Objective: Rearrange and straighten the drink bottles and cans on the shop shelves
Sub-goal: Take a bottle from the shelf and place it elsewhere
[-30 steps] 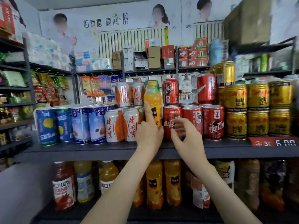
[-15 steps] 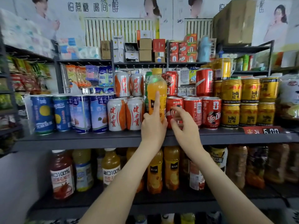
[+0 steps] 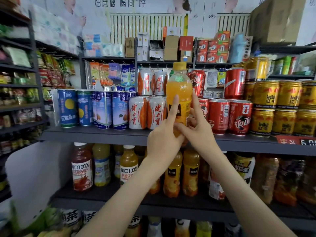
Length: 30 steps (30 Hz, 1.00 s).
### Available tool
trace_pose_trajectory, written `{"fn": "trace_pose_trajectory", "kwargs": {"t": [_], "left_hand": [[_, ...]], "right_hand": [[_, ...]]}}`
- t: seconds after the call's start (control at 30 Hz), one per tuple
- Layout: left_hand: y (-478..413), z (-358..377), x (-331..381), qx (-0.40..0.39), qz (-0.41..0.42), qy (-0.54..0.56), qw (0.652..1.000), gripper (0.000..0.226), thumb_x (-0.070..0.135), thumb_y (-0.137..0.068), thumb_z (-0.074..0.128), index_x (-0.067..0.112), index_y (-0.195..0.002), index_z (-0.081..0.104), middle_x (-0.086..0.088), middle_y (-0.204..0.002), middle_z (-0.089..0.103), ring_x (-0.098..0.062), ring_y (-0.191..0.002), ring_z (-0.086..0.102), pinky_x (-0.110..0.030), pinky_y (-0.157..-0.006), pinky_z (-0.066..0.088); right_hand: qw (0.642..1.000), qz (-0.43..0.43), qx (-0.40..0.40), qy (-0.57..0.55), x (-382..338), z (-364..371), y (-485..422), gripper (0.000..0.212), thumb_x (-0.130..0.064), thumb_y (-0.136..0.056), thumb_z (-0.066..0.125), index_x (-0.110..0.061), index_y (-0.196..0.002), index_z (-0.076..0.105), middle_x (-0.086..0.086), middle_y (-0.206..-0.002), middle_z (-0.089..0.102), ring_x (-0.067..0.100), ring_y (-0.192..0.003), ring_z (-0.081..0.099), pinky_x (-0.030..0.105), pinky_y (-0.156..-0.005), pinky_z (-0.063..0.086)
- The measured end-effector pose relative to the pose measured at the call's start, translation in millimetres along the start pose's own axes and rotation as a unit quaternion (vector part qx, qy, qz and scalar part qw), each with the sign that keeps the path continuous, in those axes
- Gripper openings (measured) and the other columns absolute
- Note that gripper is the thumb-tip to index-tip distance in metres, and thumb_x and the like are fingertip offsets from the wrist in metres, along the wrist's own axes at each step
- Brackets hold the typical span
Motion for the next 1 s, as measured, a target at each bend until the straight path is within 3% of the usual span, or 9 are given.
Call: {"fn": "trace_pose_trajectory", "kwargs": {"t": [0.1, 0.2, 0.27, 0.37, 0.57, 0.63, 0.73, 0.87, 1.0], "left_hand": [[3, 3, -3, -0.043, 0.002, 0.037, 0.998, 0.095, 0.033, -0.089, 0.063, 0.05, -0.139, -0.017, 0.001, -0.117, 0.065, -0.008, -0.083, 0.062, -0.025, -0.08, 0.054], [17, 12, -13, -0.115, -0.031, 0.163, 0.979, 0.098, 0.034, -0.085, 0.069, 0.062, -0.138, -0.009, 0.01, -0.136, 0.054, 0.0, -0.115, 0.054, -0.027, -0.102, 0.044], [32, 14, -17, -0.143, -0.047, 0.235, 0.96, 0.098, 0.032, -0.084, 0.071, 0.066, -0.136, -0.004, 0.012, -0.133, 0.057, 0.0, -0.117, 0.055, -0.033, -0.104, 0.044], [64, 20, -20, -0.169, -0.076, 0.267, 0.946, 0.097, 0.03, -0.082, 0.073, 0.063, -0.139, 0.002, 0.011, -0.124, 0.064, 0.0, -0.113, 0.059, -0.029, -0.1, 0.047], [131, 34, -32, -0.166, -0.13, 0.238, 0.948, 0.093, 0.038, -0.081, 0.071, 0.057, -0.144, 0.005, 0.009, -0.131, 0.059, -0.002, -0.115, 0.058, -0.032, -0.096, 0.051], [147, 39, -35, -0.174, -0.141, 0.21, 0.952, 0.089, 0.045, -0.079, 0.064, 0.063, -0.14, 0.002, 0.007, -0.131, 0.059, -0.007, -0.112, 0.06, -0.028, -0.092, 0.052], [167, 43, -42, -0.17, -0.15, 0.168, 0.959, 0.095, 0.031, -0.082, 0.067, 0.071, -0.134, -0.002, 0.012, -0.125, 0.058, -0.011, -0.107, 0.061, -0.023, -0.089, 0.05], [191, 55, -65, -0.242, -0.182, 0.161, 0.939, 0.1, 0.019, -0.088, 0.066, 0.074, -0.13, -0.006, 0.014, -0.131, 0.052, -0.007, -0.114, 0.056, -0.029, -0.096, 0.048], [202, 54, -91, -0.307, -0.214, 0.218, 0.901, 0.084, 0.019, -0.091, 0.061, 0.061, -0.142, 0.009, 0.03, -0.137, 0.041, 0.008, -0.125, 0.043, -0.02, -0.103, 0.041]], "right_hand": [[0.999, 0.001, 0.03, -0.016, -5, -11, 6, 0.089, -0.004, -0.087, 0.067, -0.036, -0.148, 0.012, -0.04, -0.115, 0.045, -0.029, -0.099, 0.048, 0.004, -0.084, 0.044], [0.998, 0.009, 0.019, -0.054, -6, -16, 18, 0.089, -0.005, -0.085, 0.069, -0.049, -0.143, 0.018, -0.016, -0.128, 0.058, 0.002, -0.117, 0.057, 0.038, -0.1, 0.049], [0.995, 0.023, -0.007, -0.092, -1, -13, 33, 0.088, -0.006, -0.084, 0.07, -0.048, -0.144, 0.021, -0.002, -0.132, 0.059, 0.017, -0.118, 0.059, 0.048, -0.1, 0.048], [0.991, 0.059, -0.032, -0.118, 13, -5, 63, 0.092, -0.016, -0.079, 0.071, -0.042, -0.149, 0.018, 0.003, -0.129, 0.061, 0.018, -0.112, 0.063, 0.043, -0.095, 0.052], [0.986, 0.114, -0.079, -0.088, 49, 18, 121, 0.101, -0.03, -0.077, 0.074, -0.044, -0.15, 0.006, -0.019, -0.13, 0.055, 0.002, -0.122, 0.053, 0.023, -0.095, 0.049], [0.989, 0.123, -0.067, -0.048, 61, 24, 136, 0.106, -0.038, -0.077, 0.078, -0.044, -0.151, 0.002, -0.012, -0.137, 0.05, 0.008, -0.127, 0.049, 0.035, -0.101, 0.047], [0.988, 0.149, -0.047, -0.011, 79, 32, 153, 0.106, -0.035, -0.075, 0.078, -0.044, -0.151, 0.003, -0.002, -0.138, 0.047, 0.014, -0.126, 0.049, 0.047, -0.103, 0.045], [0.983, 0.183, -0.018, -0.01, 98, 47, 171, 0.096, -0.02, -0.08, 0.076, -0.041, -0.151, 0.014, -0.009, -0.132, 0.054, 0.002, -0.115, 0.055, 0.026, -0.095, 0.051], [0.979, 0.202, 0.012, -0.015, 106, 60, 178, 0.092, -0.01, -0.079, 0.076, -0.06, -0.132, 0.021, -0.023, -0.122, 0.054, -0.015, -0.103, 0.053, 0.003, -0.082, 0.044]]}}
Point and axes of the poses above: each hand's wrist, its own y-axis away from the middle knuckle, its own z-axis out of the palm, x = y × z, the point moved 10 cm from there along -y, towards the middle knuckle
